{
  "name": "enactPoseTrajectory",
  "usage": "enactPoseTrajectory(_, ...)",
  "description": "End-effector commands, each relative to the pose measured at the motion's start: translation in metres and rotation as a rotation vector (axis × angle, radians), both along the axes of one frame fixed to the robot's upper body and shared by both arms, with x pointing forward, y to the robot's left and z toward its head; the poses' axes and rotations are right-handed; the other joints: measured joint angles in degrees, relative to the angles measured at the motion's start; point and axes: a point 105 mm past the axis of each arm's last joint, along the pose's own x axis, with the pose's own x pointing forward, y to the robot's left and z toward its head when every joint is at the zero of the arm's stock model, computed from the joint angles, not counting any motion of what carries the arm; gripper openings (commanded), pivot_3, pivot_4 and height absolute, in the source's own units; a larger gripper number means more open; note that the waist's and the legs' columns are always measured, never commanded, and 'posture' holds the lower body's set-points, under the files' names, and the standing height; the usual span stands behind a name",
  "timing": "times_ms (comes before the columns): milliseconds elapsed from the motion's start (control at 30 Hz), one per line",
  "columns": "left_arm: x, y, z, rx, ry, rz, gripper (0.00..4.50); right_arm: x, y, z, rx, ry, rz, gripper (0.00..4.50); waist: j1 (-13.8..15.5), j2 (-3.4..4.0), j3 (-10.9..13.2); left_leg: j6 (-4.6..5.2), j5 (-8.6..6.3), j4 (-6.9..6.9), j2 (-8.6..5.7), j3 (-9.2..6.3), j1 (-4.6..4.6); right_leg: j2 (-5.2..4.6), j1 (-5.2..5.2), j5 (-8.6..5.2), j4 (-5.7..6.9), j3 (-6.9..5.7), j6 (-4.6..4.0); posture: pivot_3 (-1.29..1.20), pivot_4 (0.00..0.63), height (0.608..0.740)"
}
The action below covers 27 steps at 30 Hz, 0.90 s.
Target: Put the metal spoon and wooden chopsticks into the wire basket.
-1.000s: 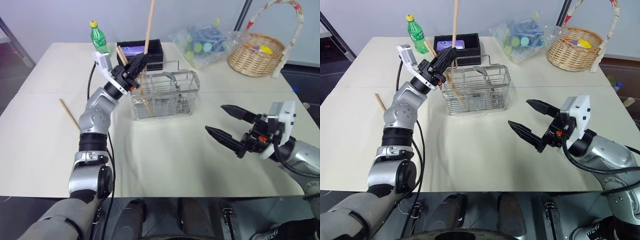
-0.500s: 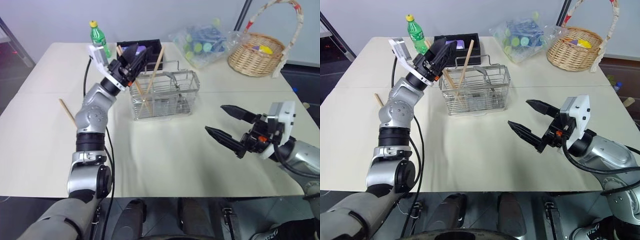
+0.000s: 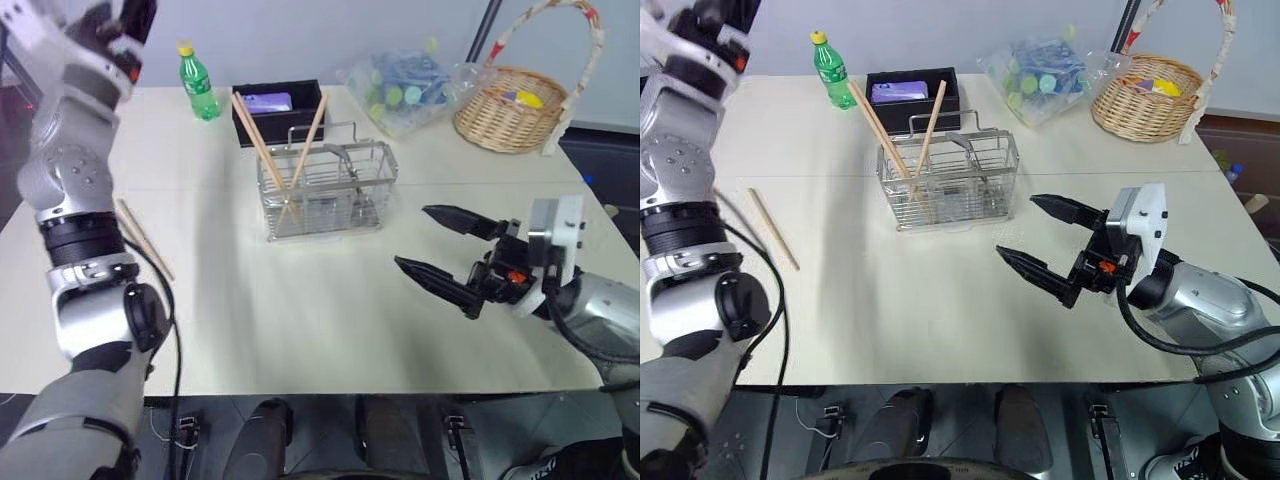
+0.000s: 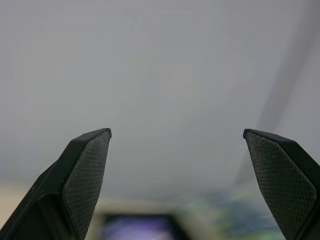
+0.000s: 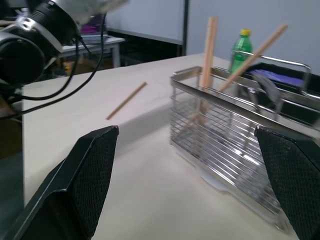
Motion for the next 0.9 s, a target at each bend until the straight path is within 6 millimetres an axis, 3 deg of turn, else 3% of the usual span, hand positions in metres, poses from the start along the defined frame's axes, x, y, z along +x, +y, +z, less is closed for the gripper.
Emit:
enactPoseTrajectory(33,-0.004,0.036,-0.023,0.026,0.142,0.227,4.45,-0.008,0.008,0.006,-0.036,-0.038,0.079,4.5,0.1,-0.03,0.0,0.0,0.0,0.0,0.0,-0.01,-0.04,0.0,-0.03,0.0,0.0,0.0,0.0,0.0,0.15,0.74)
enactPoseTrajectory(200,-0.019,0.061,-0.075,0.082,0.38,0.434,4.45,-0.005,0.009,0.006,-0.067,-0.032,0.132,4.5,0.1,-0.09,0.0,0.0,0.0,0.01,0.0,-0.04,-0.07,-0.01,-0.04,0.0,0.0,-0.01,0.0,0.0,0.15,0.74)
enactPoseTrajectory(333,-0.032,0.07,-0.1,0.084,0.488,0.538,4.45,-0.003,0.009,0.004,-0.08,-0.029,0.15,4.5,0.2,-0.14,0.1,0.0,0.0,0.0,0.0,-0.07,-0.11,-0.01,-0.06,0.0,-0.01,-0.02,0.0,0.0,0.15,0.74)
enactPoseTrajectory(567,-0.049,0.061,-0.134,0.073,0.635,0.59,4.45,0.002,0.01,0.002,-0.078,-0.027,0.155,4.5,0.2,-0.14,0.1,-0.01,0.0,0.0,-0.01,-0.05,-0.1,-0.03,-0.1,0.0,0.03,-0.01,-0.01,0.0,0.15,0.74)
enactPoseTrajectory(900,-0.059,0.051,-0.179,-0.101,0.801,0.598,4.45,0.002,0.009,0.003,-0.079,-0.031,0.142,4.5,0.2,-0.15,0.1,-0.01,0.0,0.01,-0.01,-0.04,-0.11,-0.03,-0.09,0.0,0.02,-0.02,-0.01,0.0,0.15,0.74)
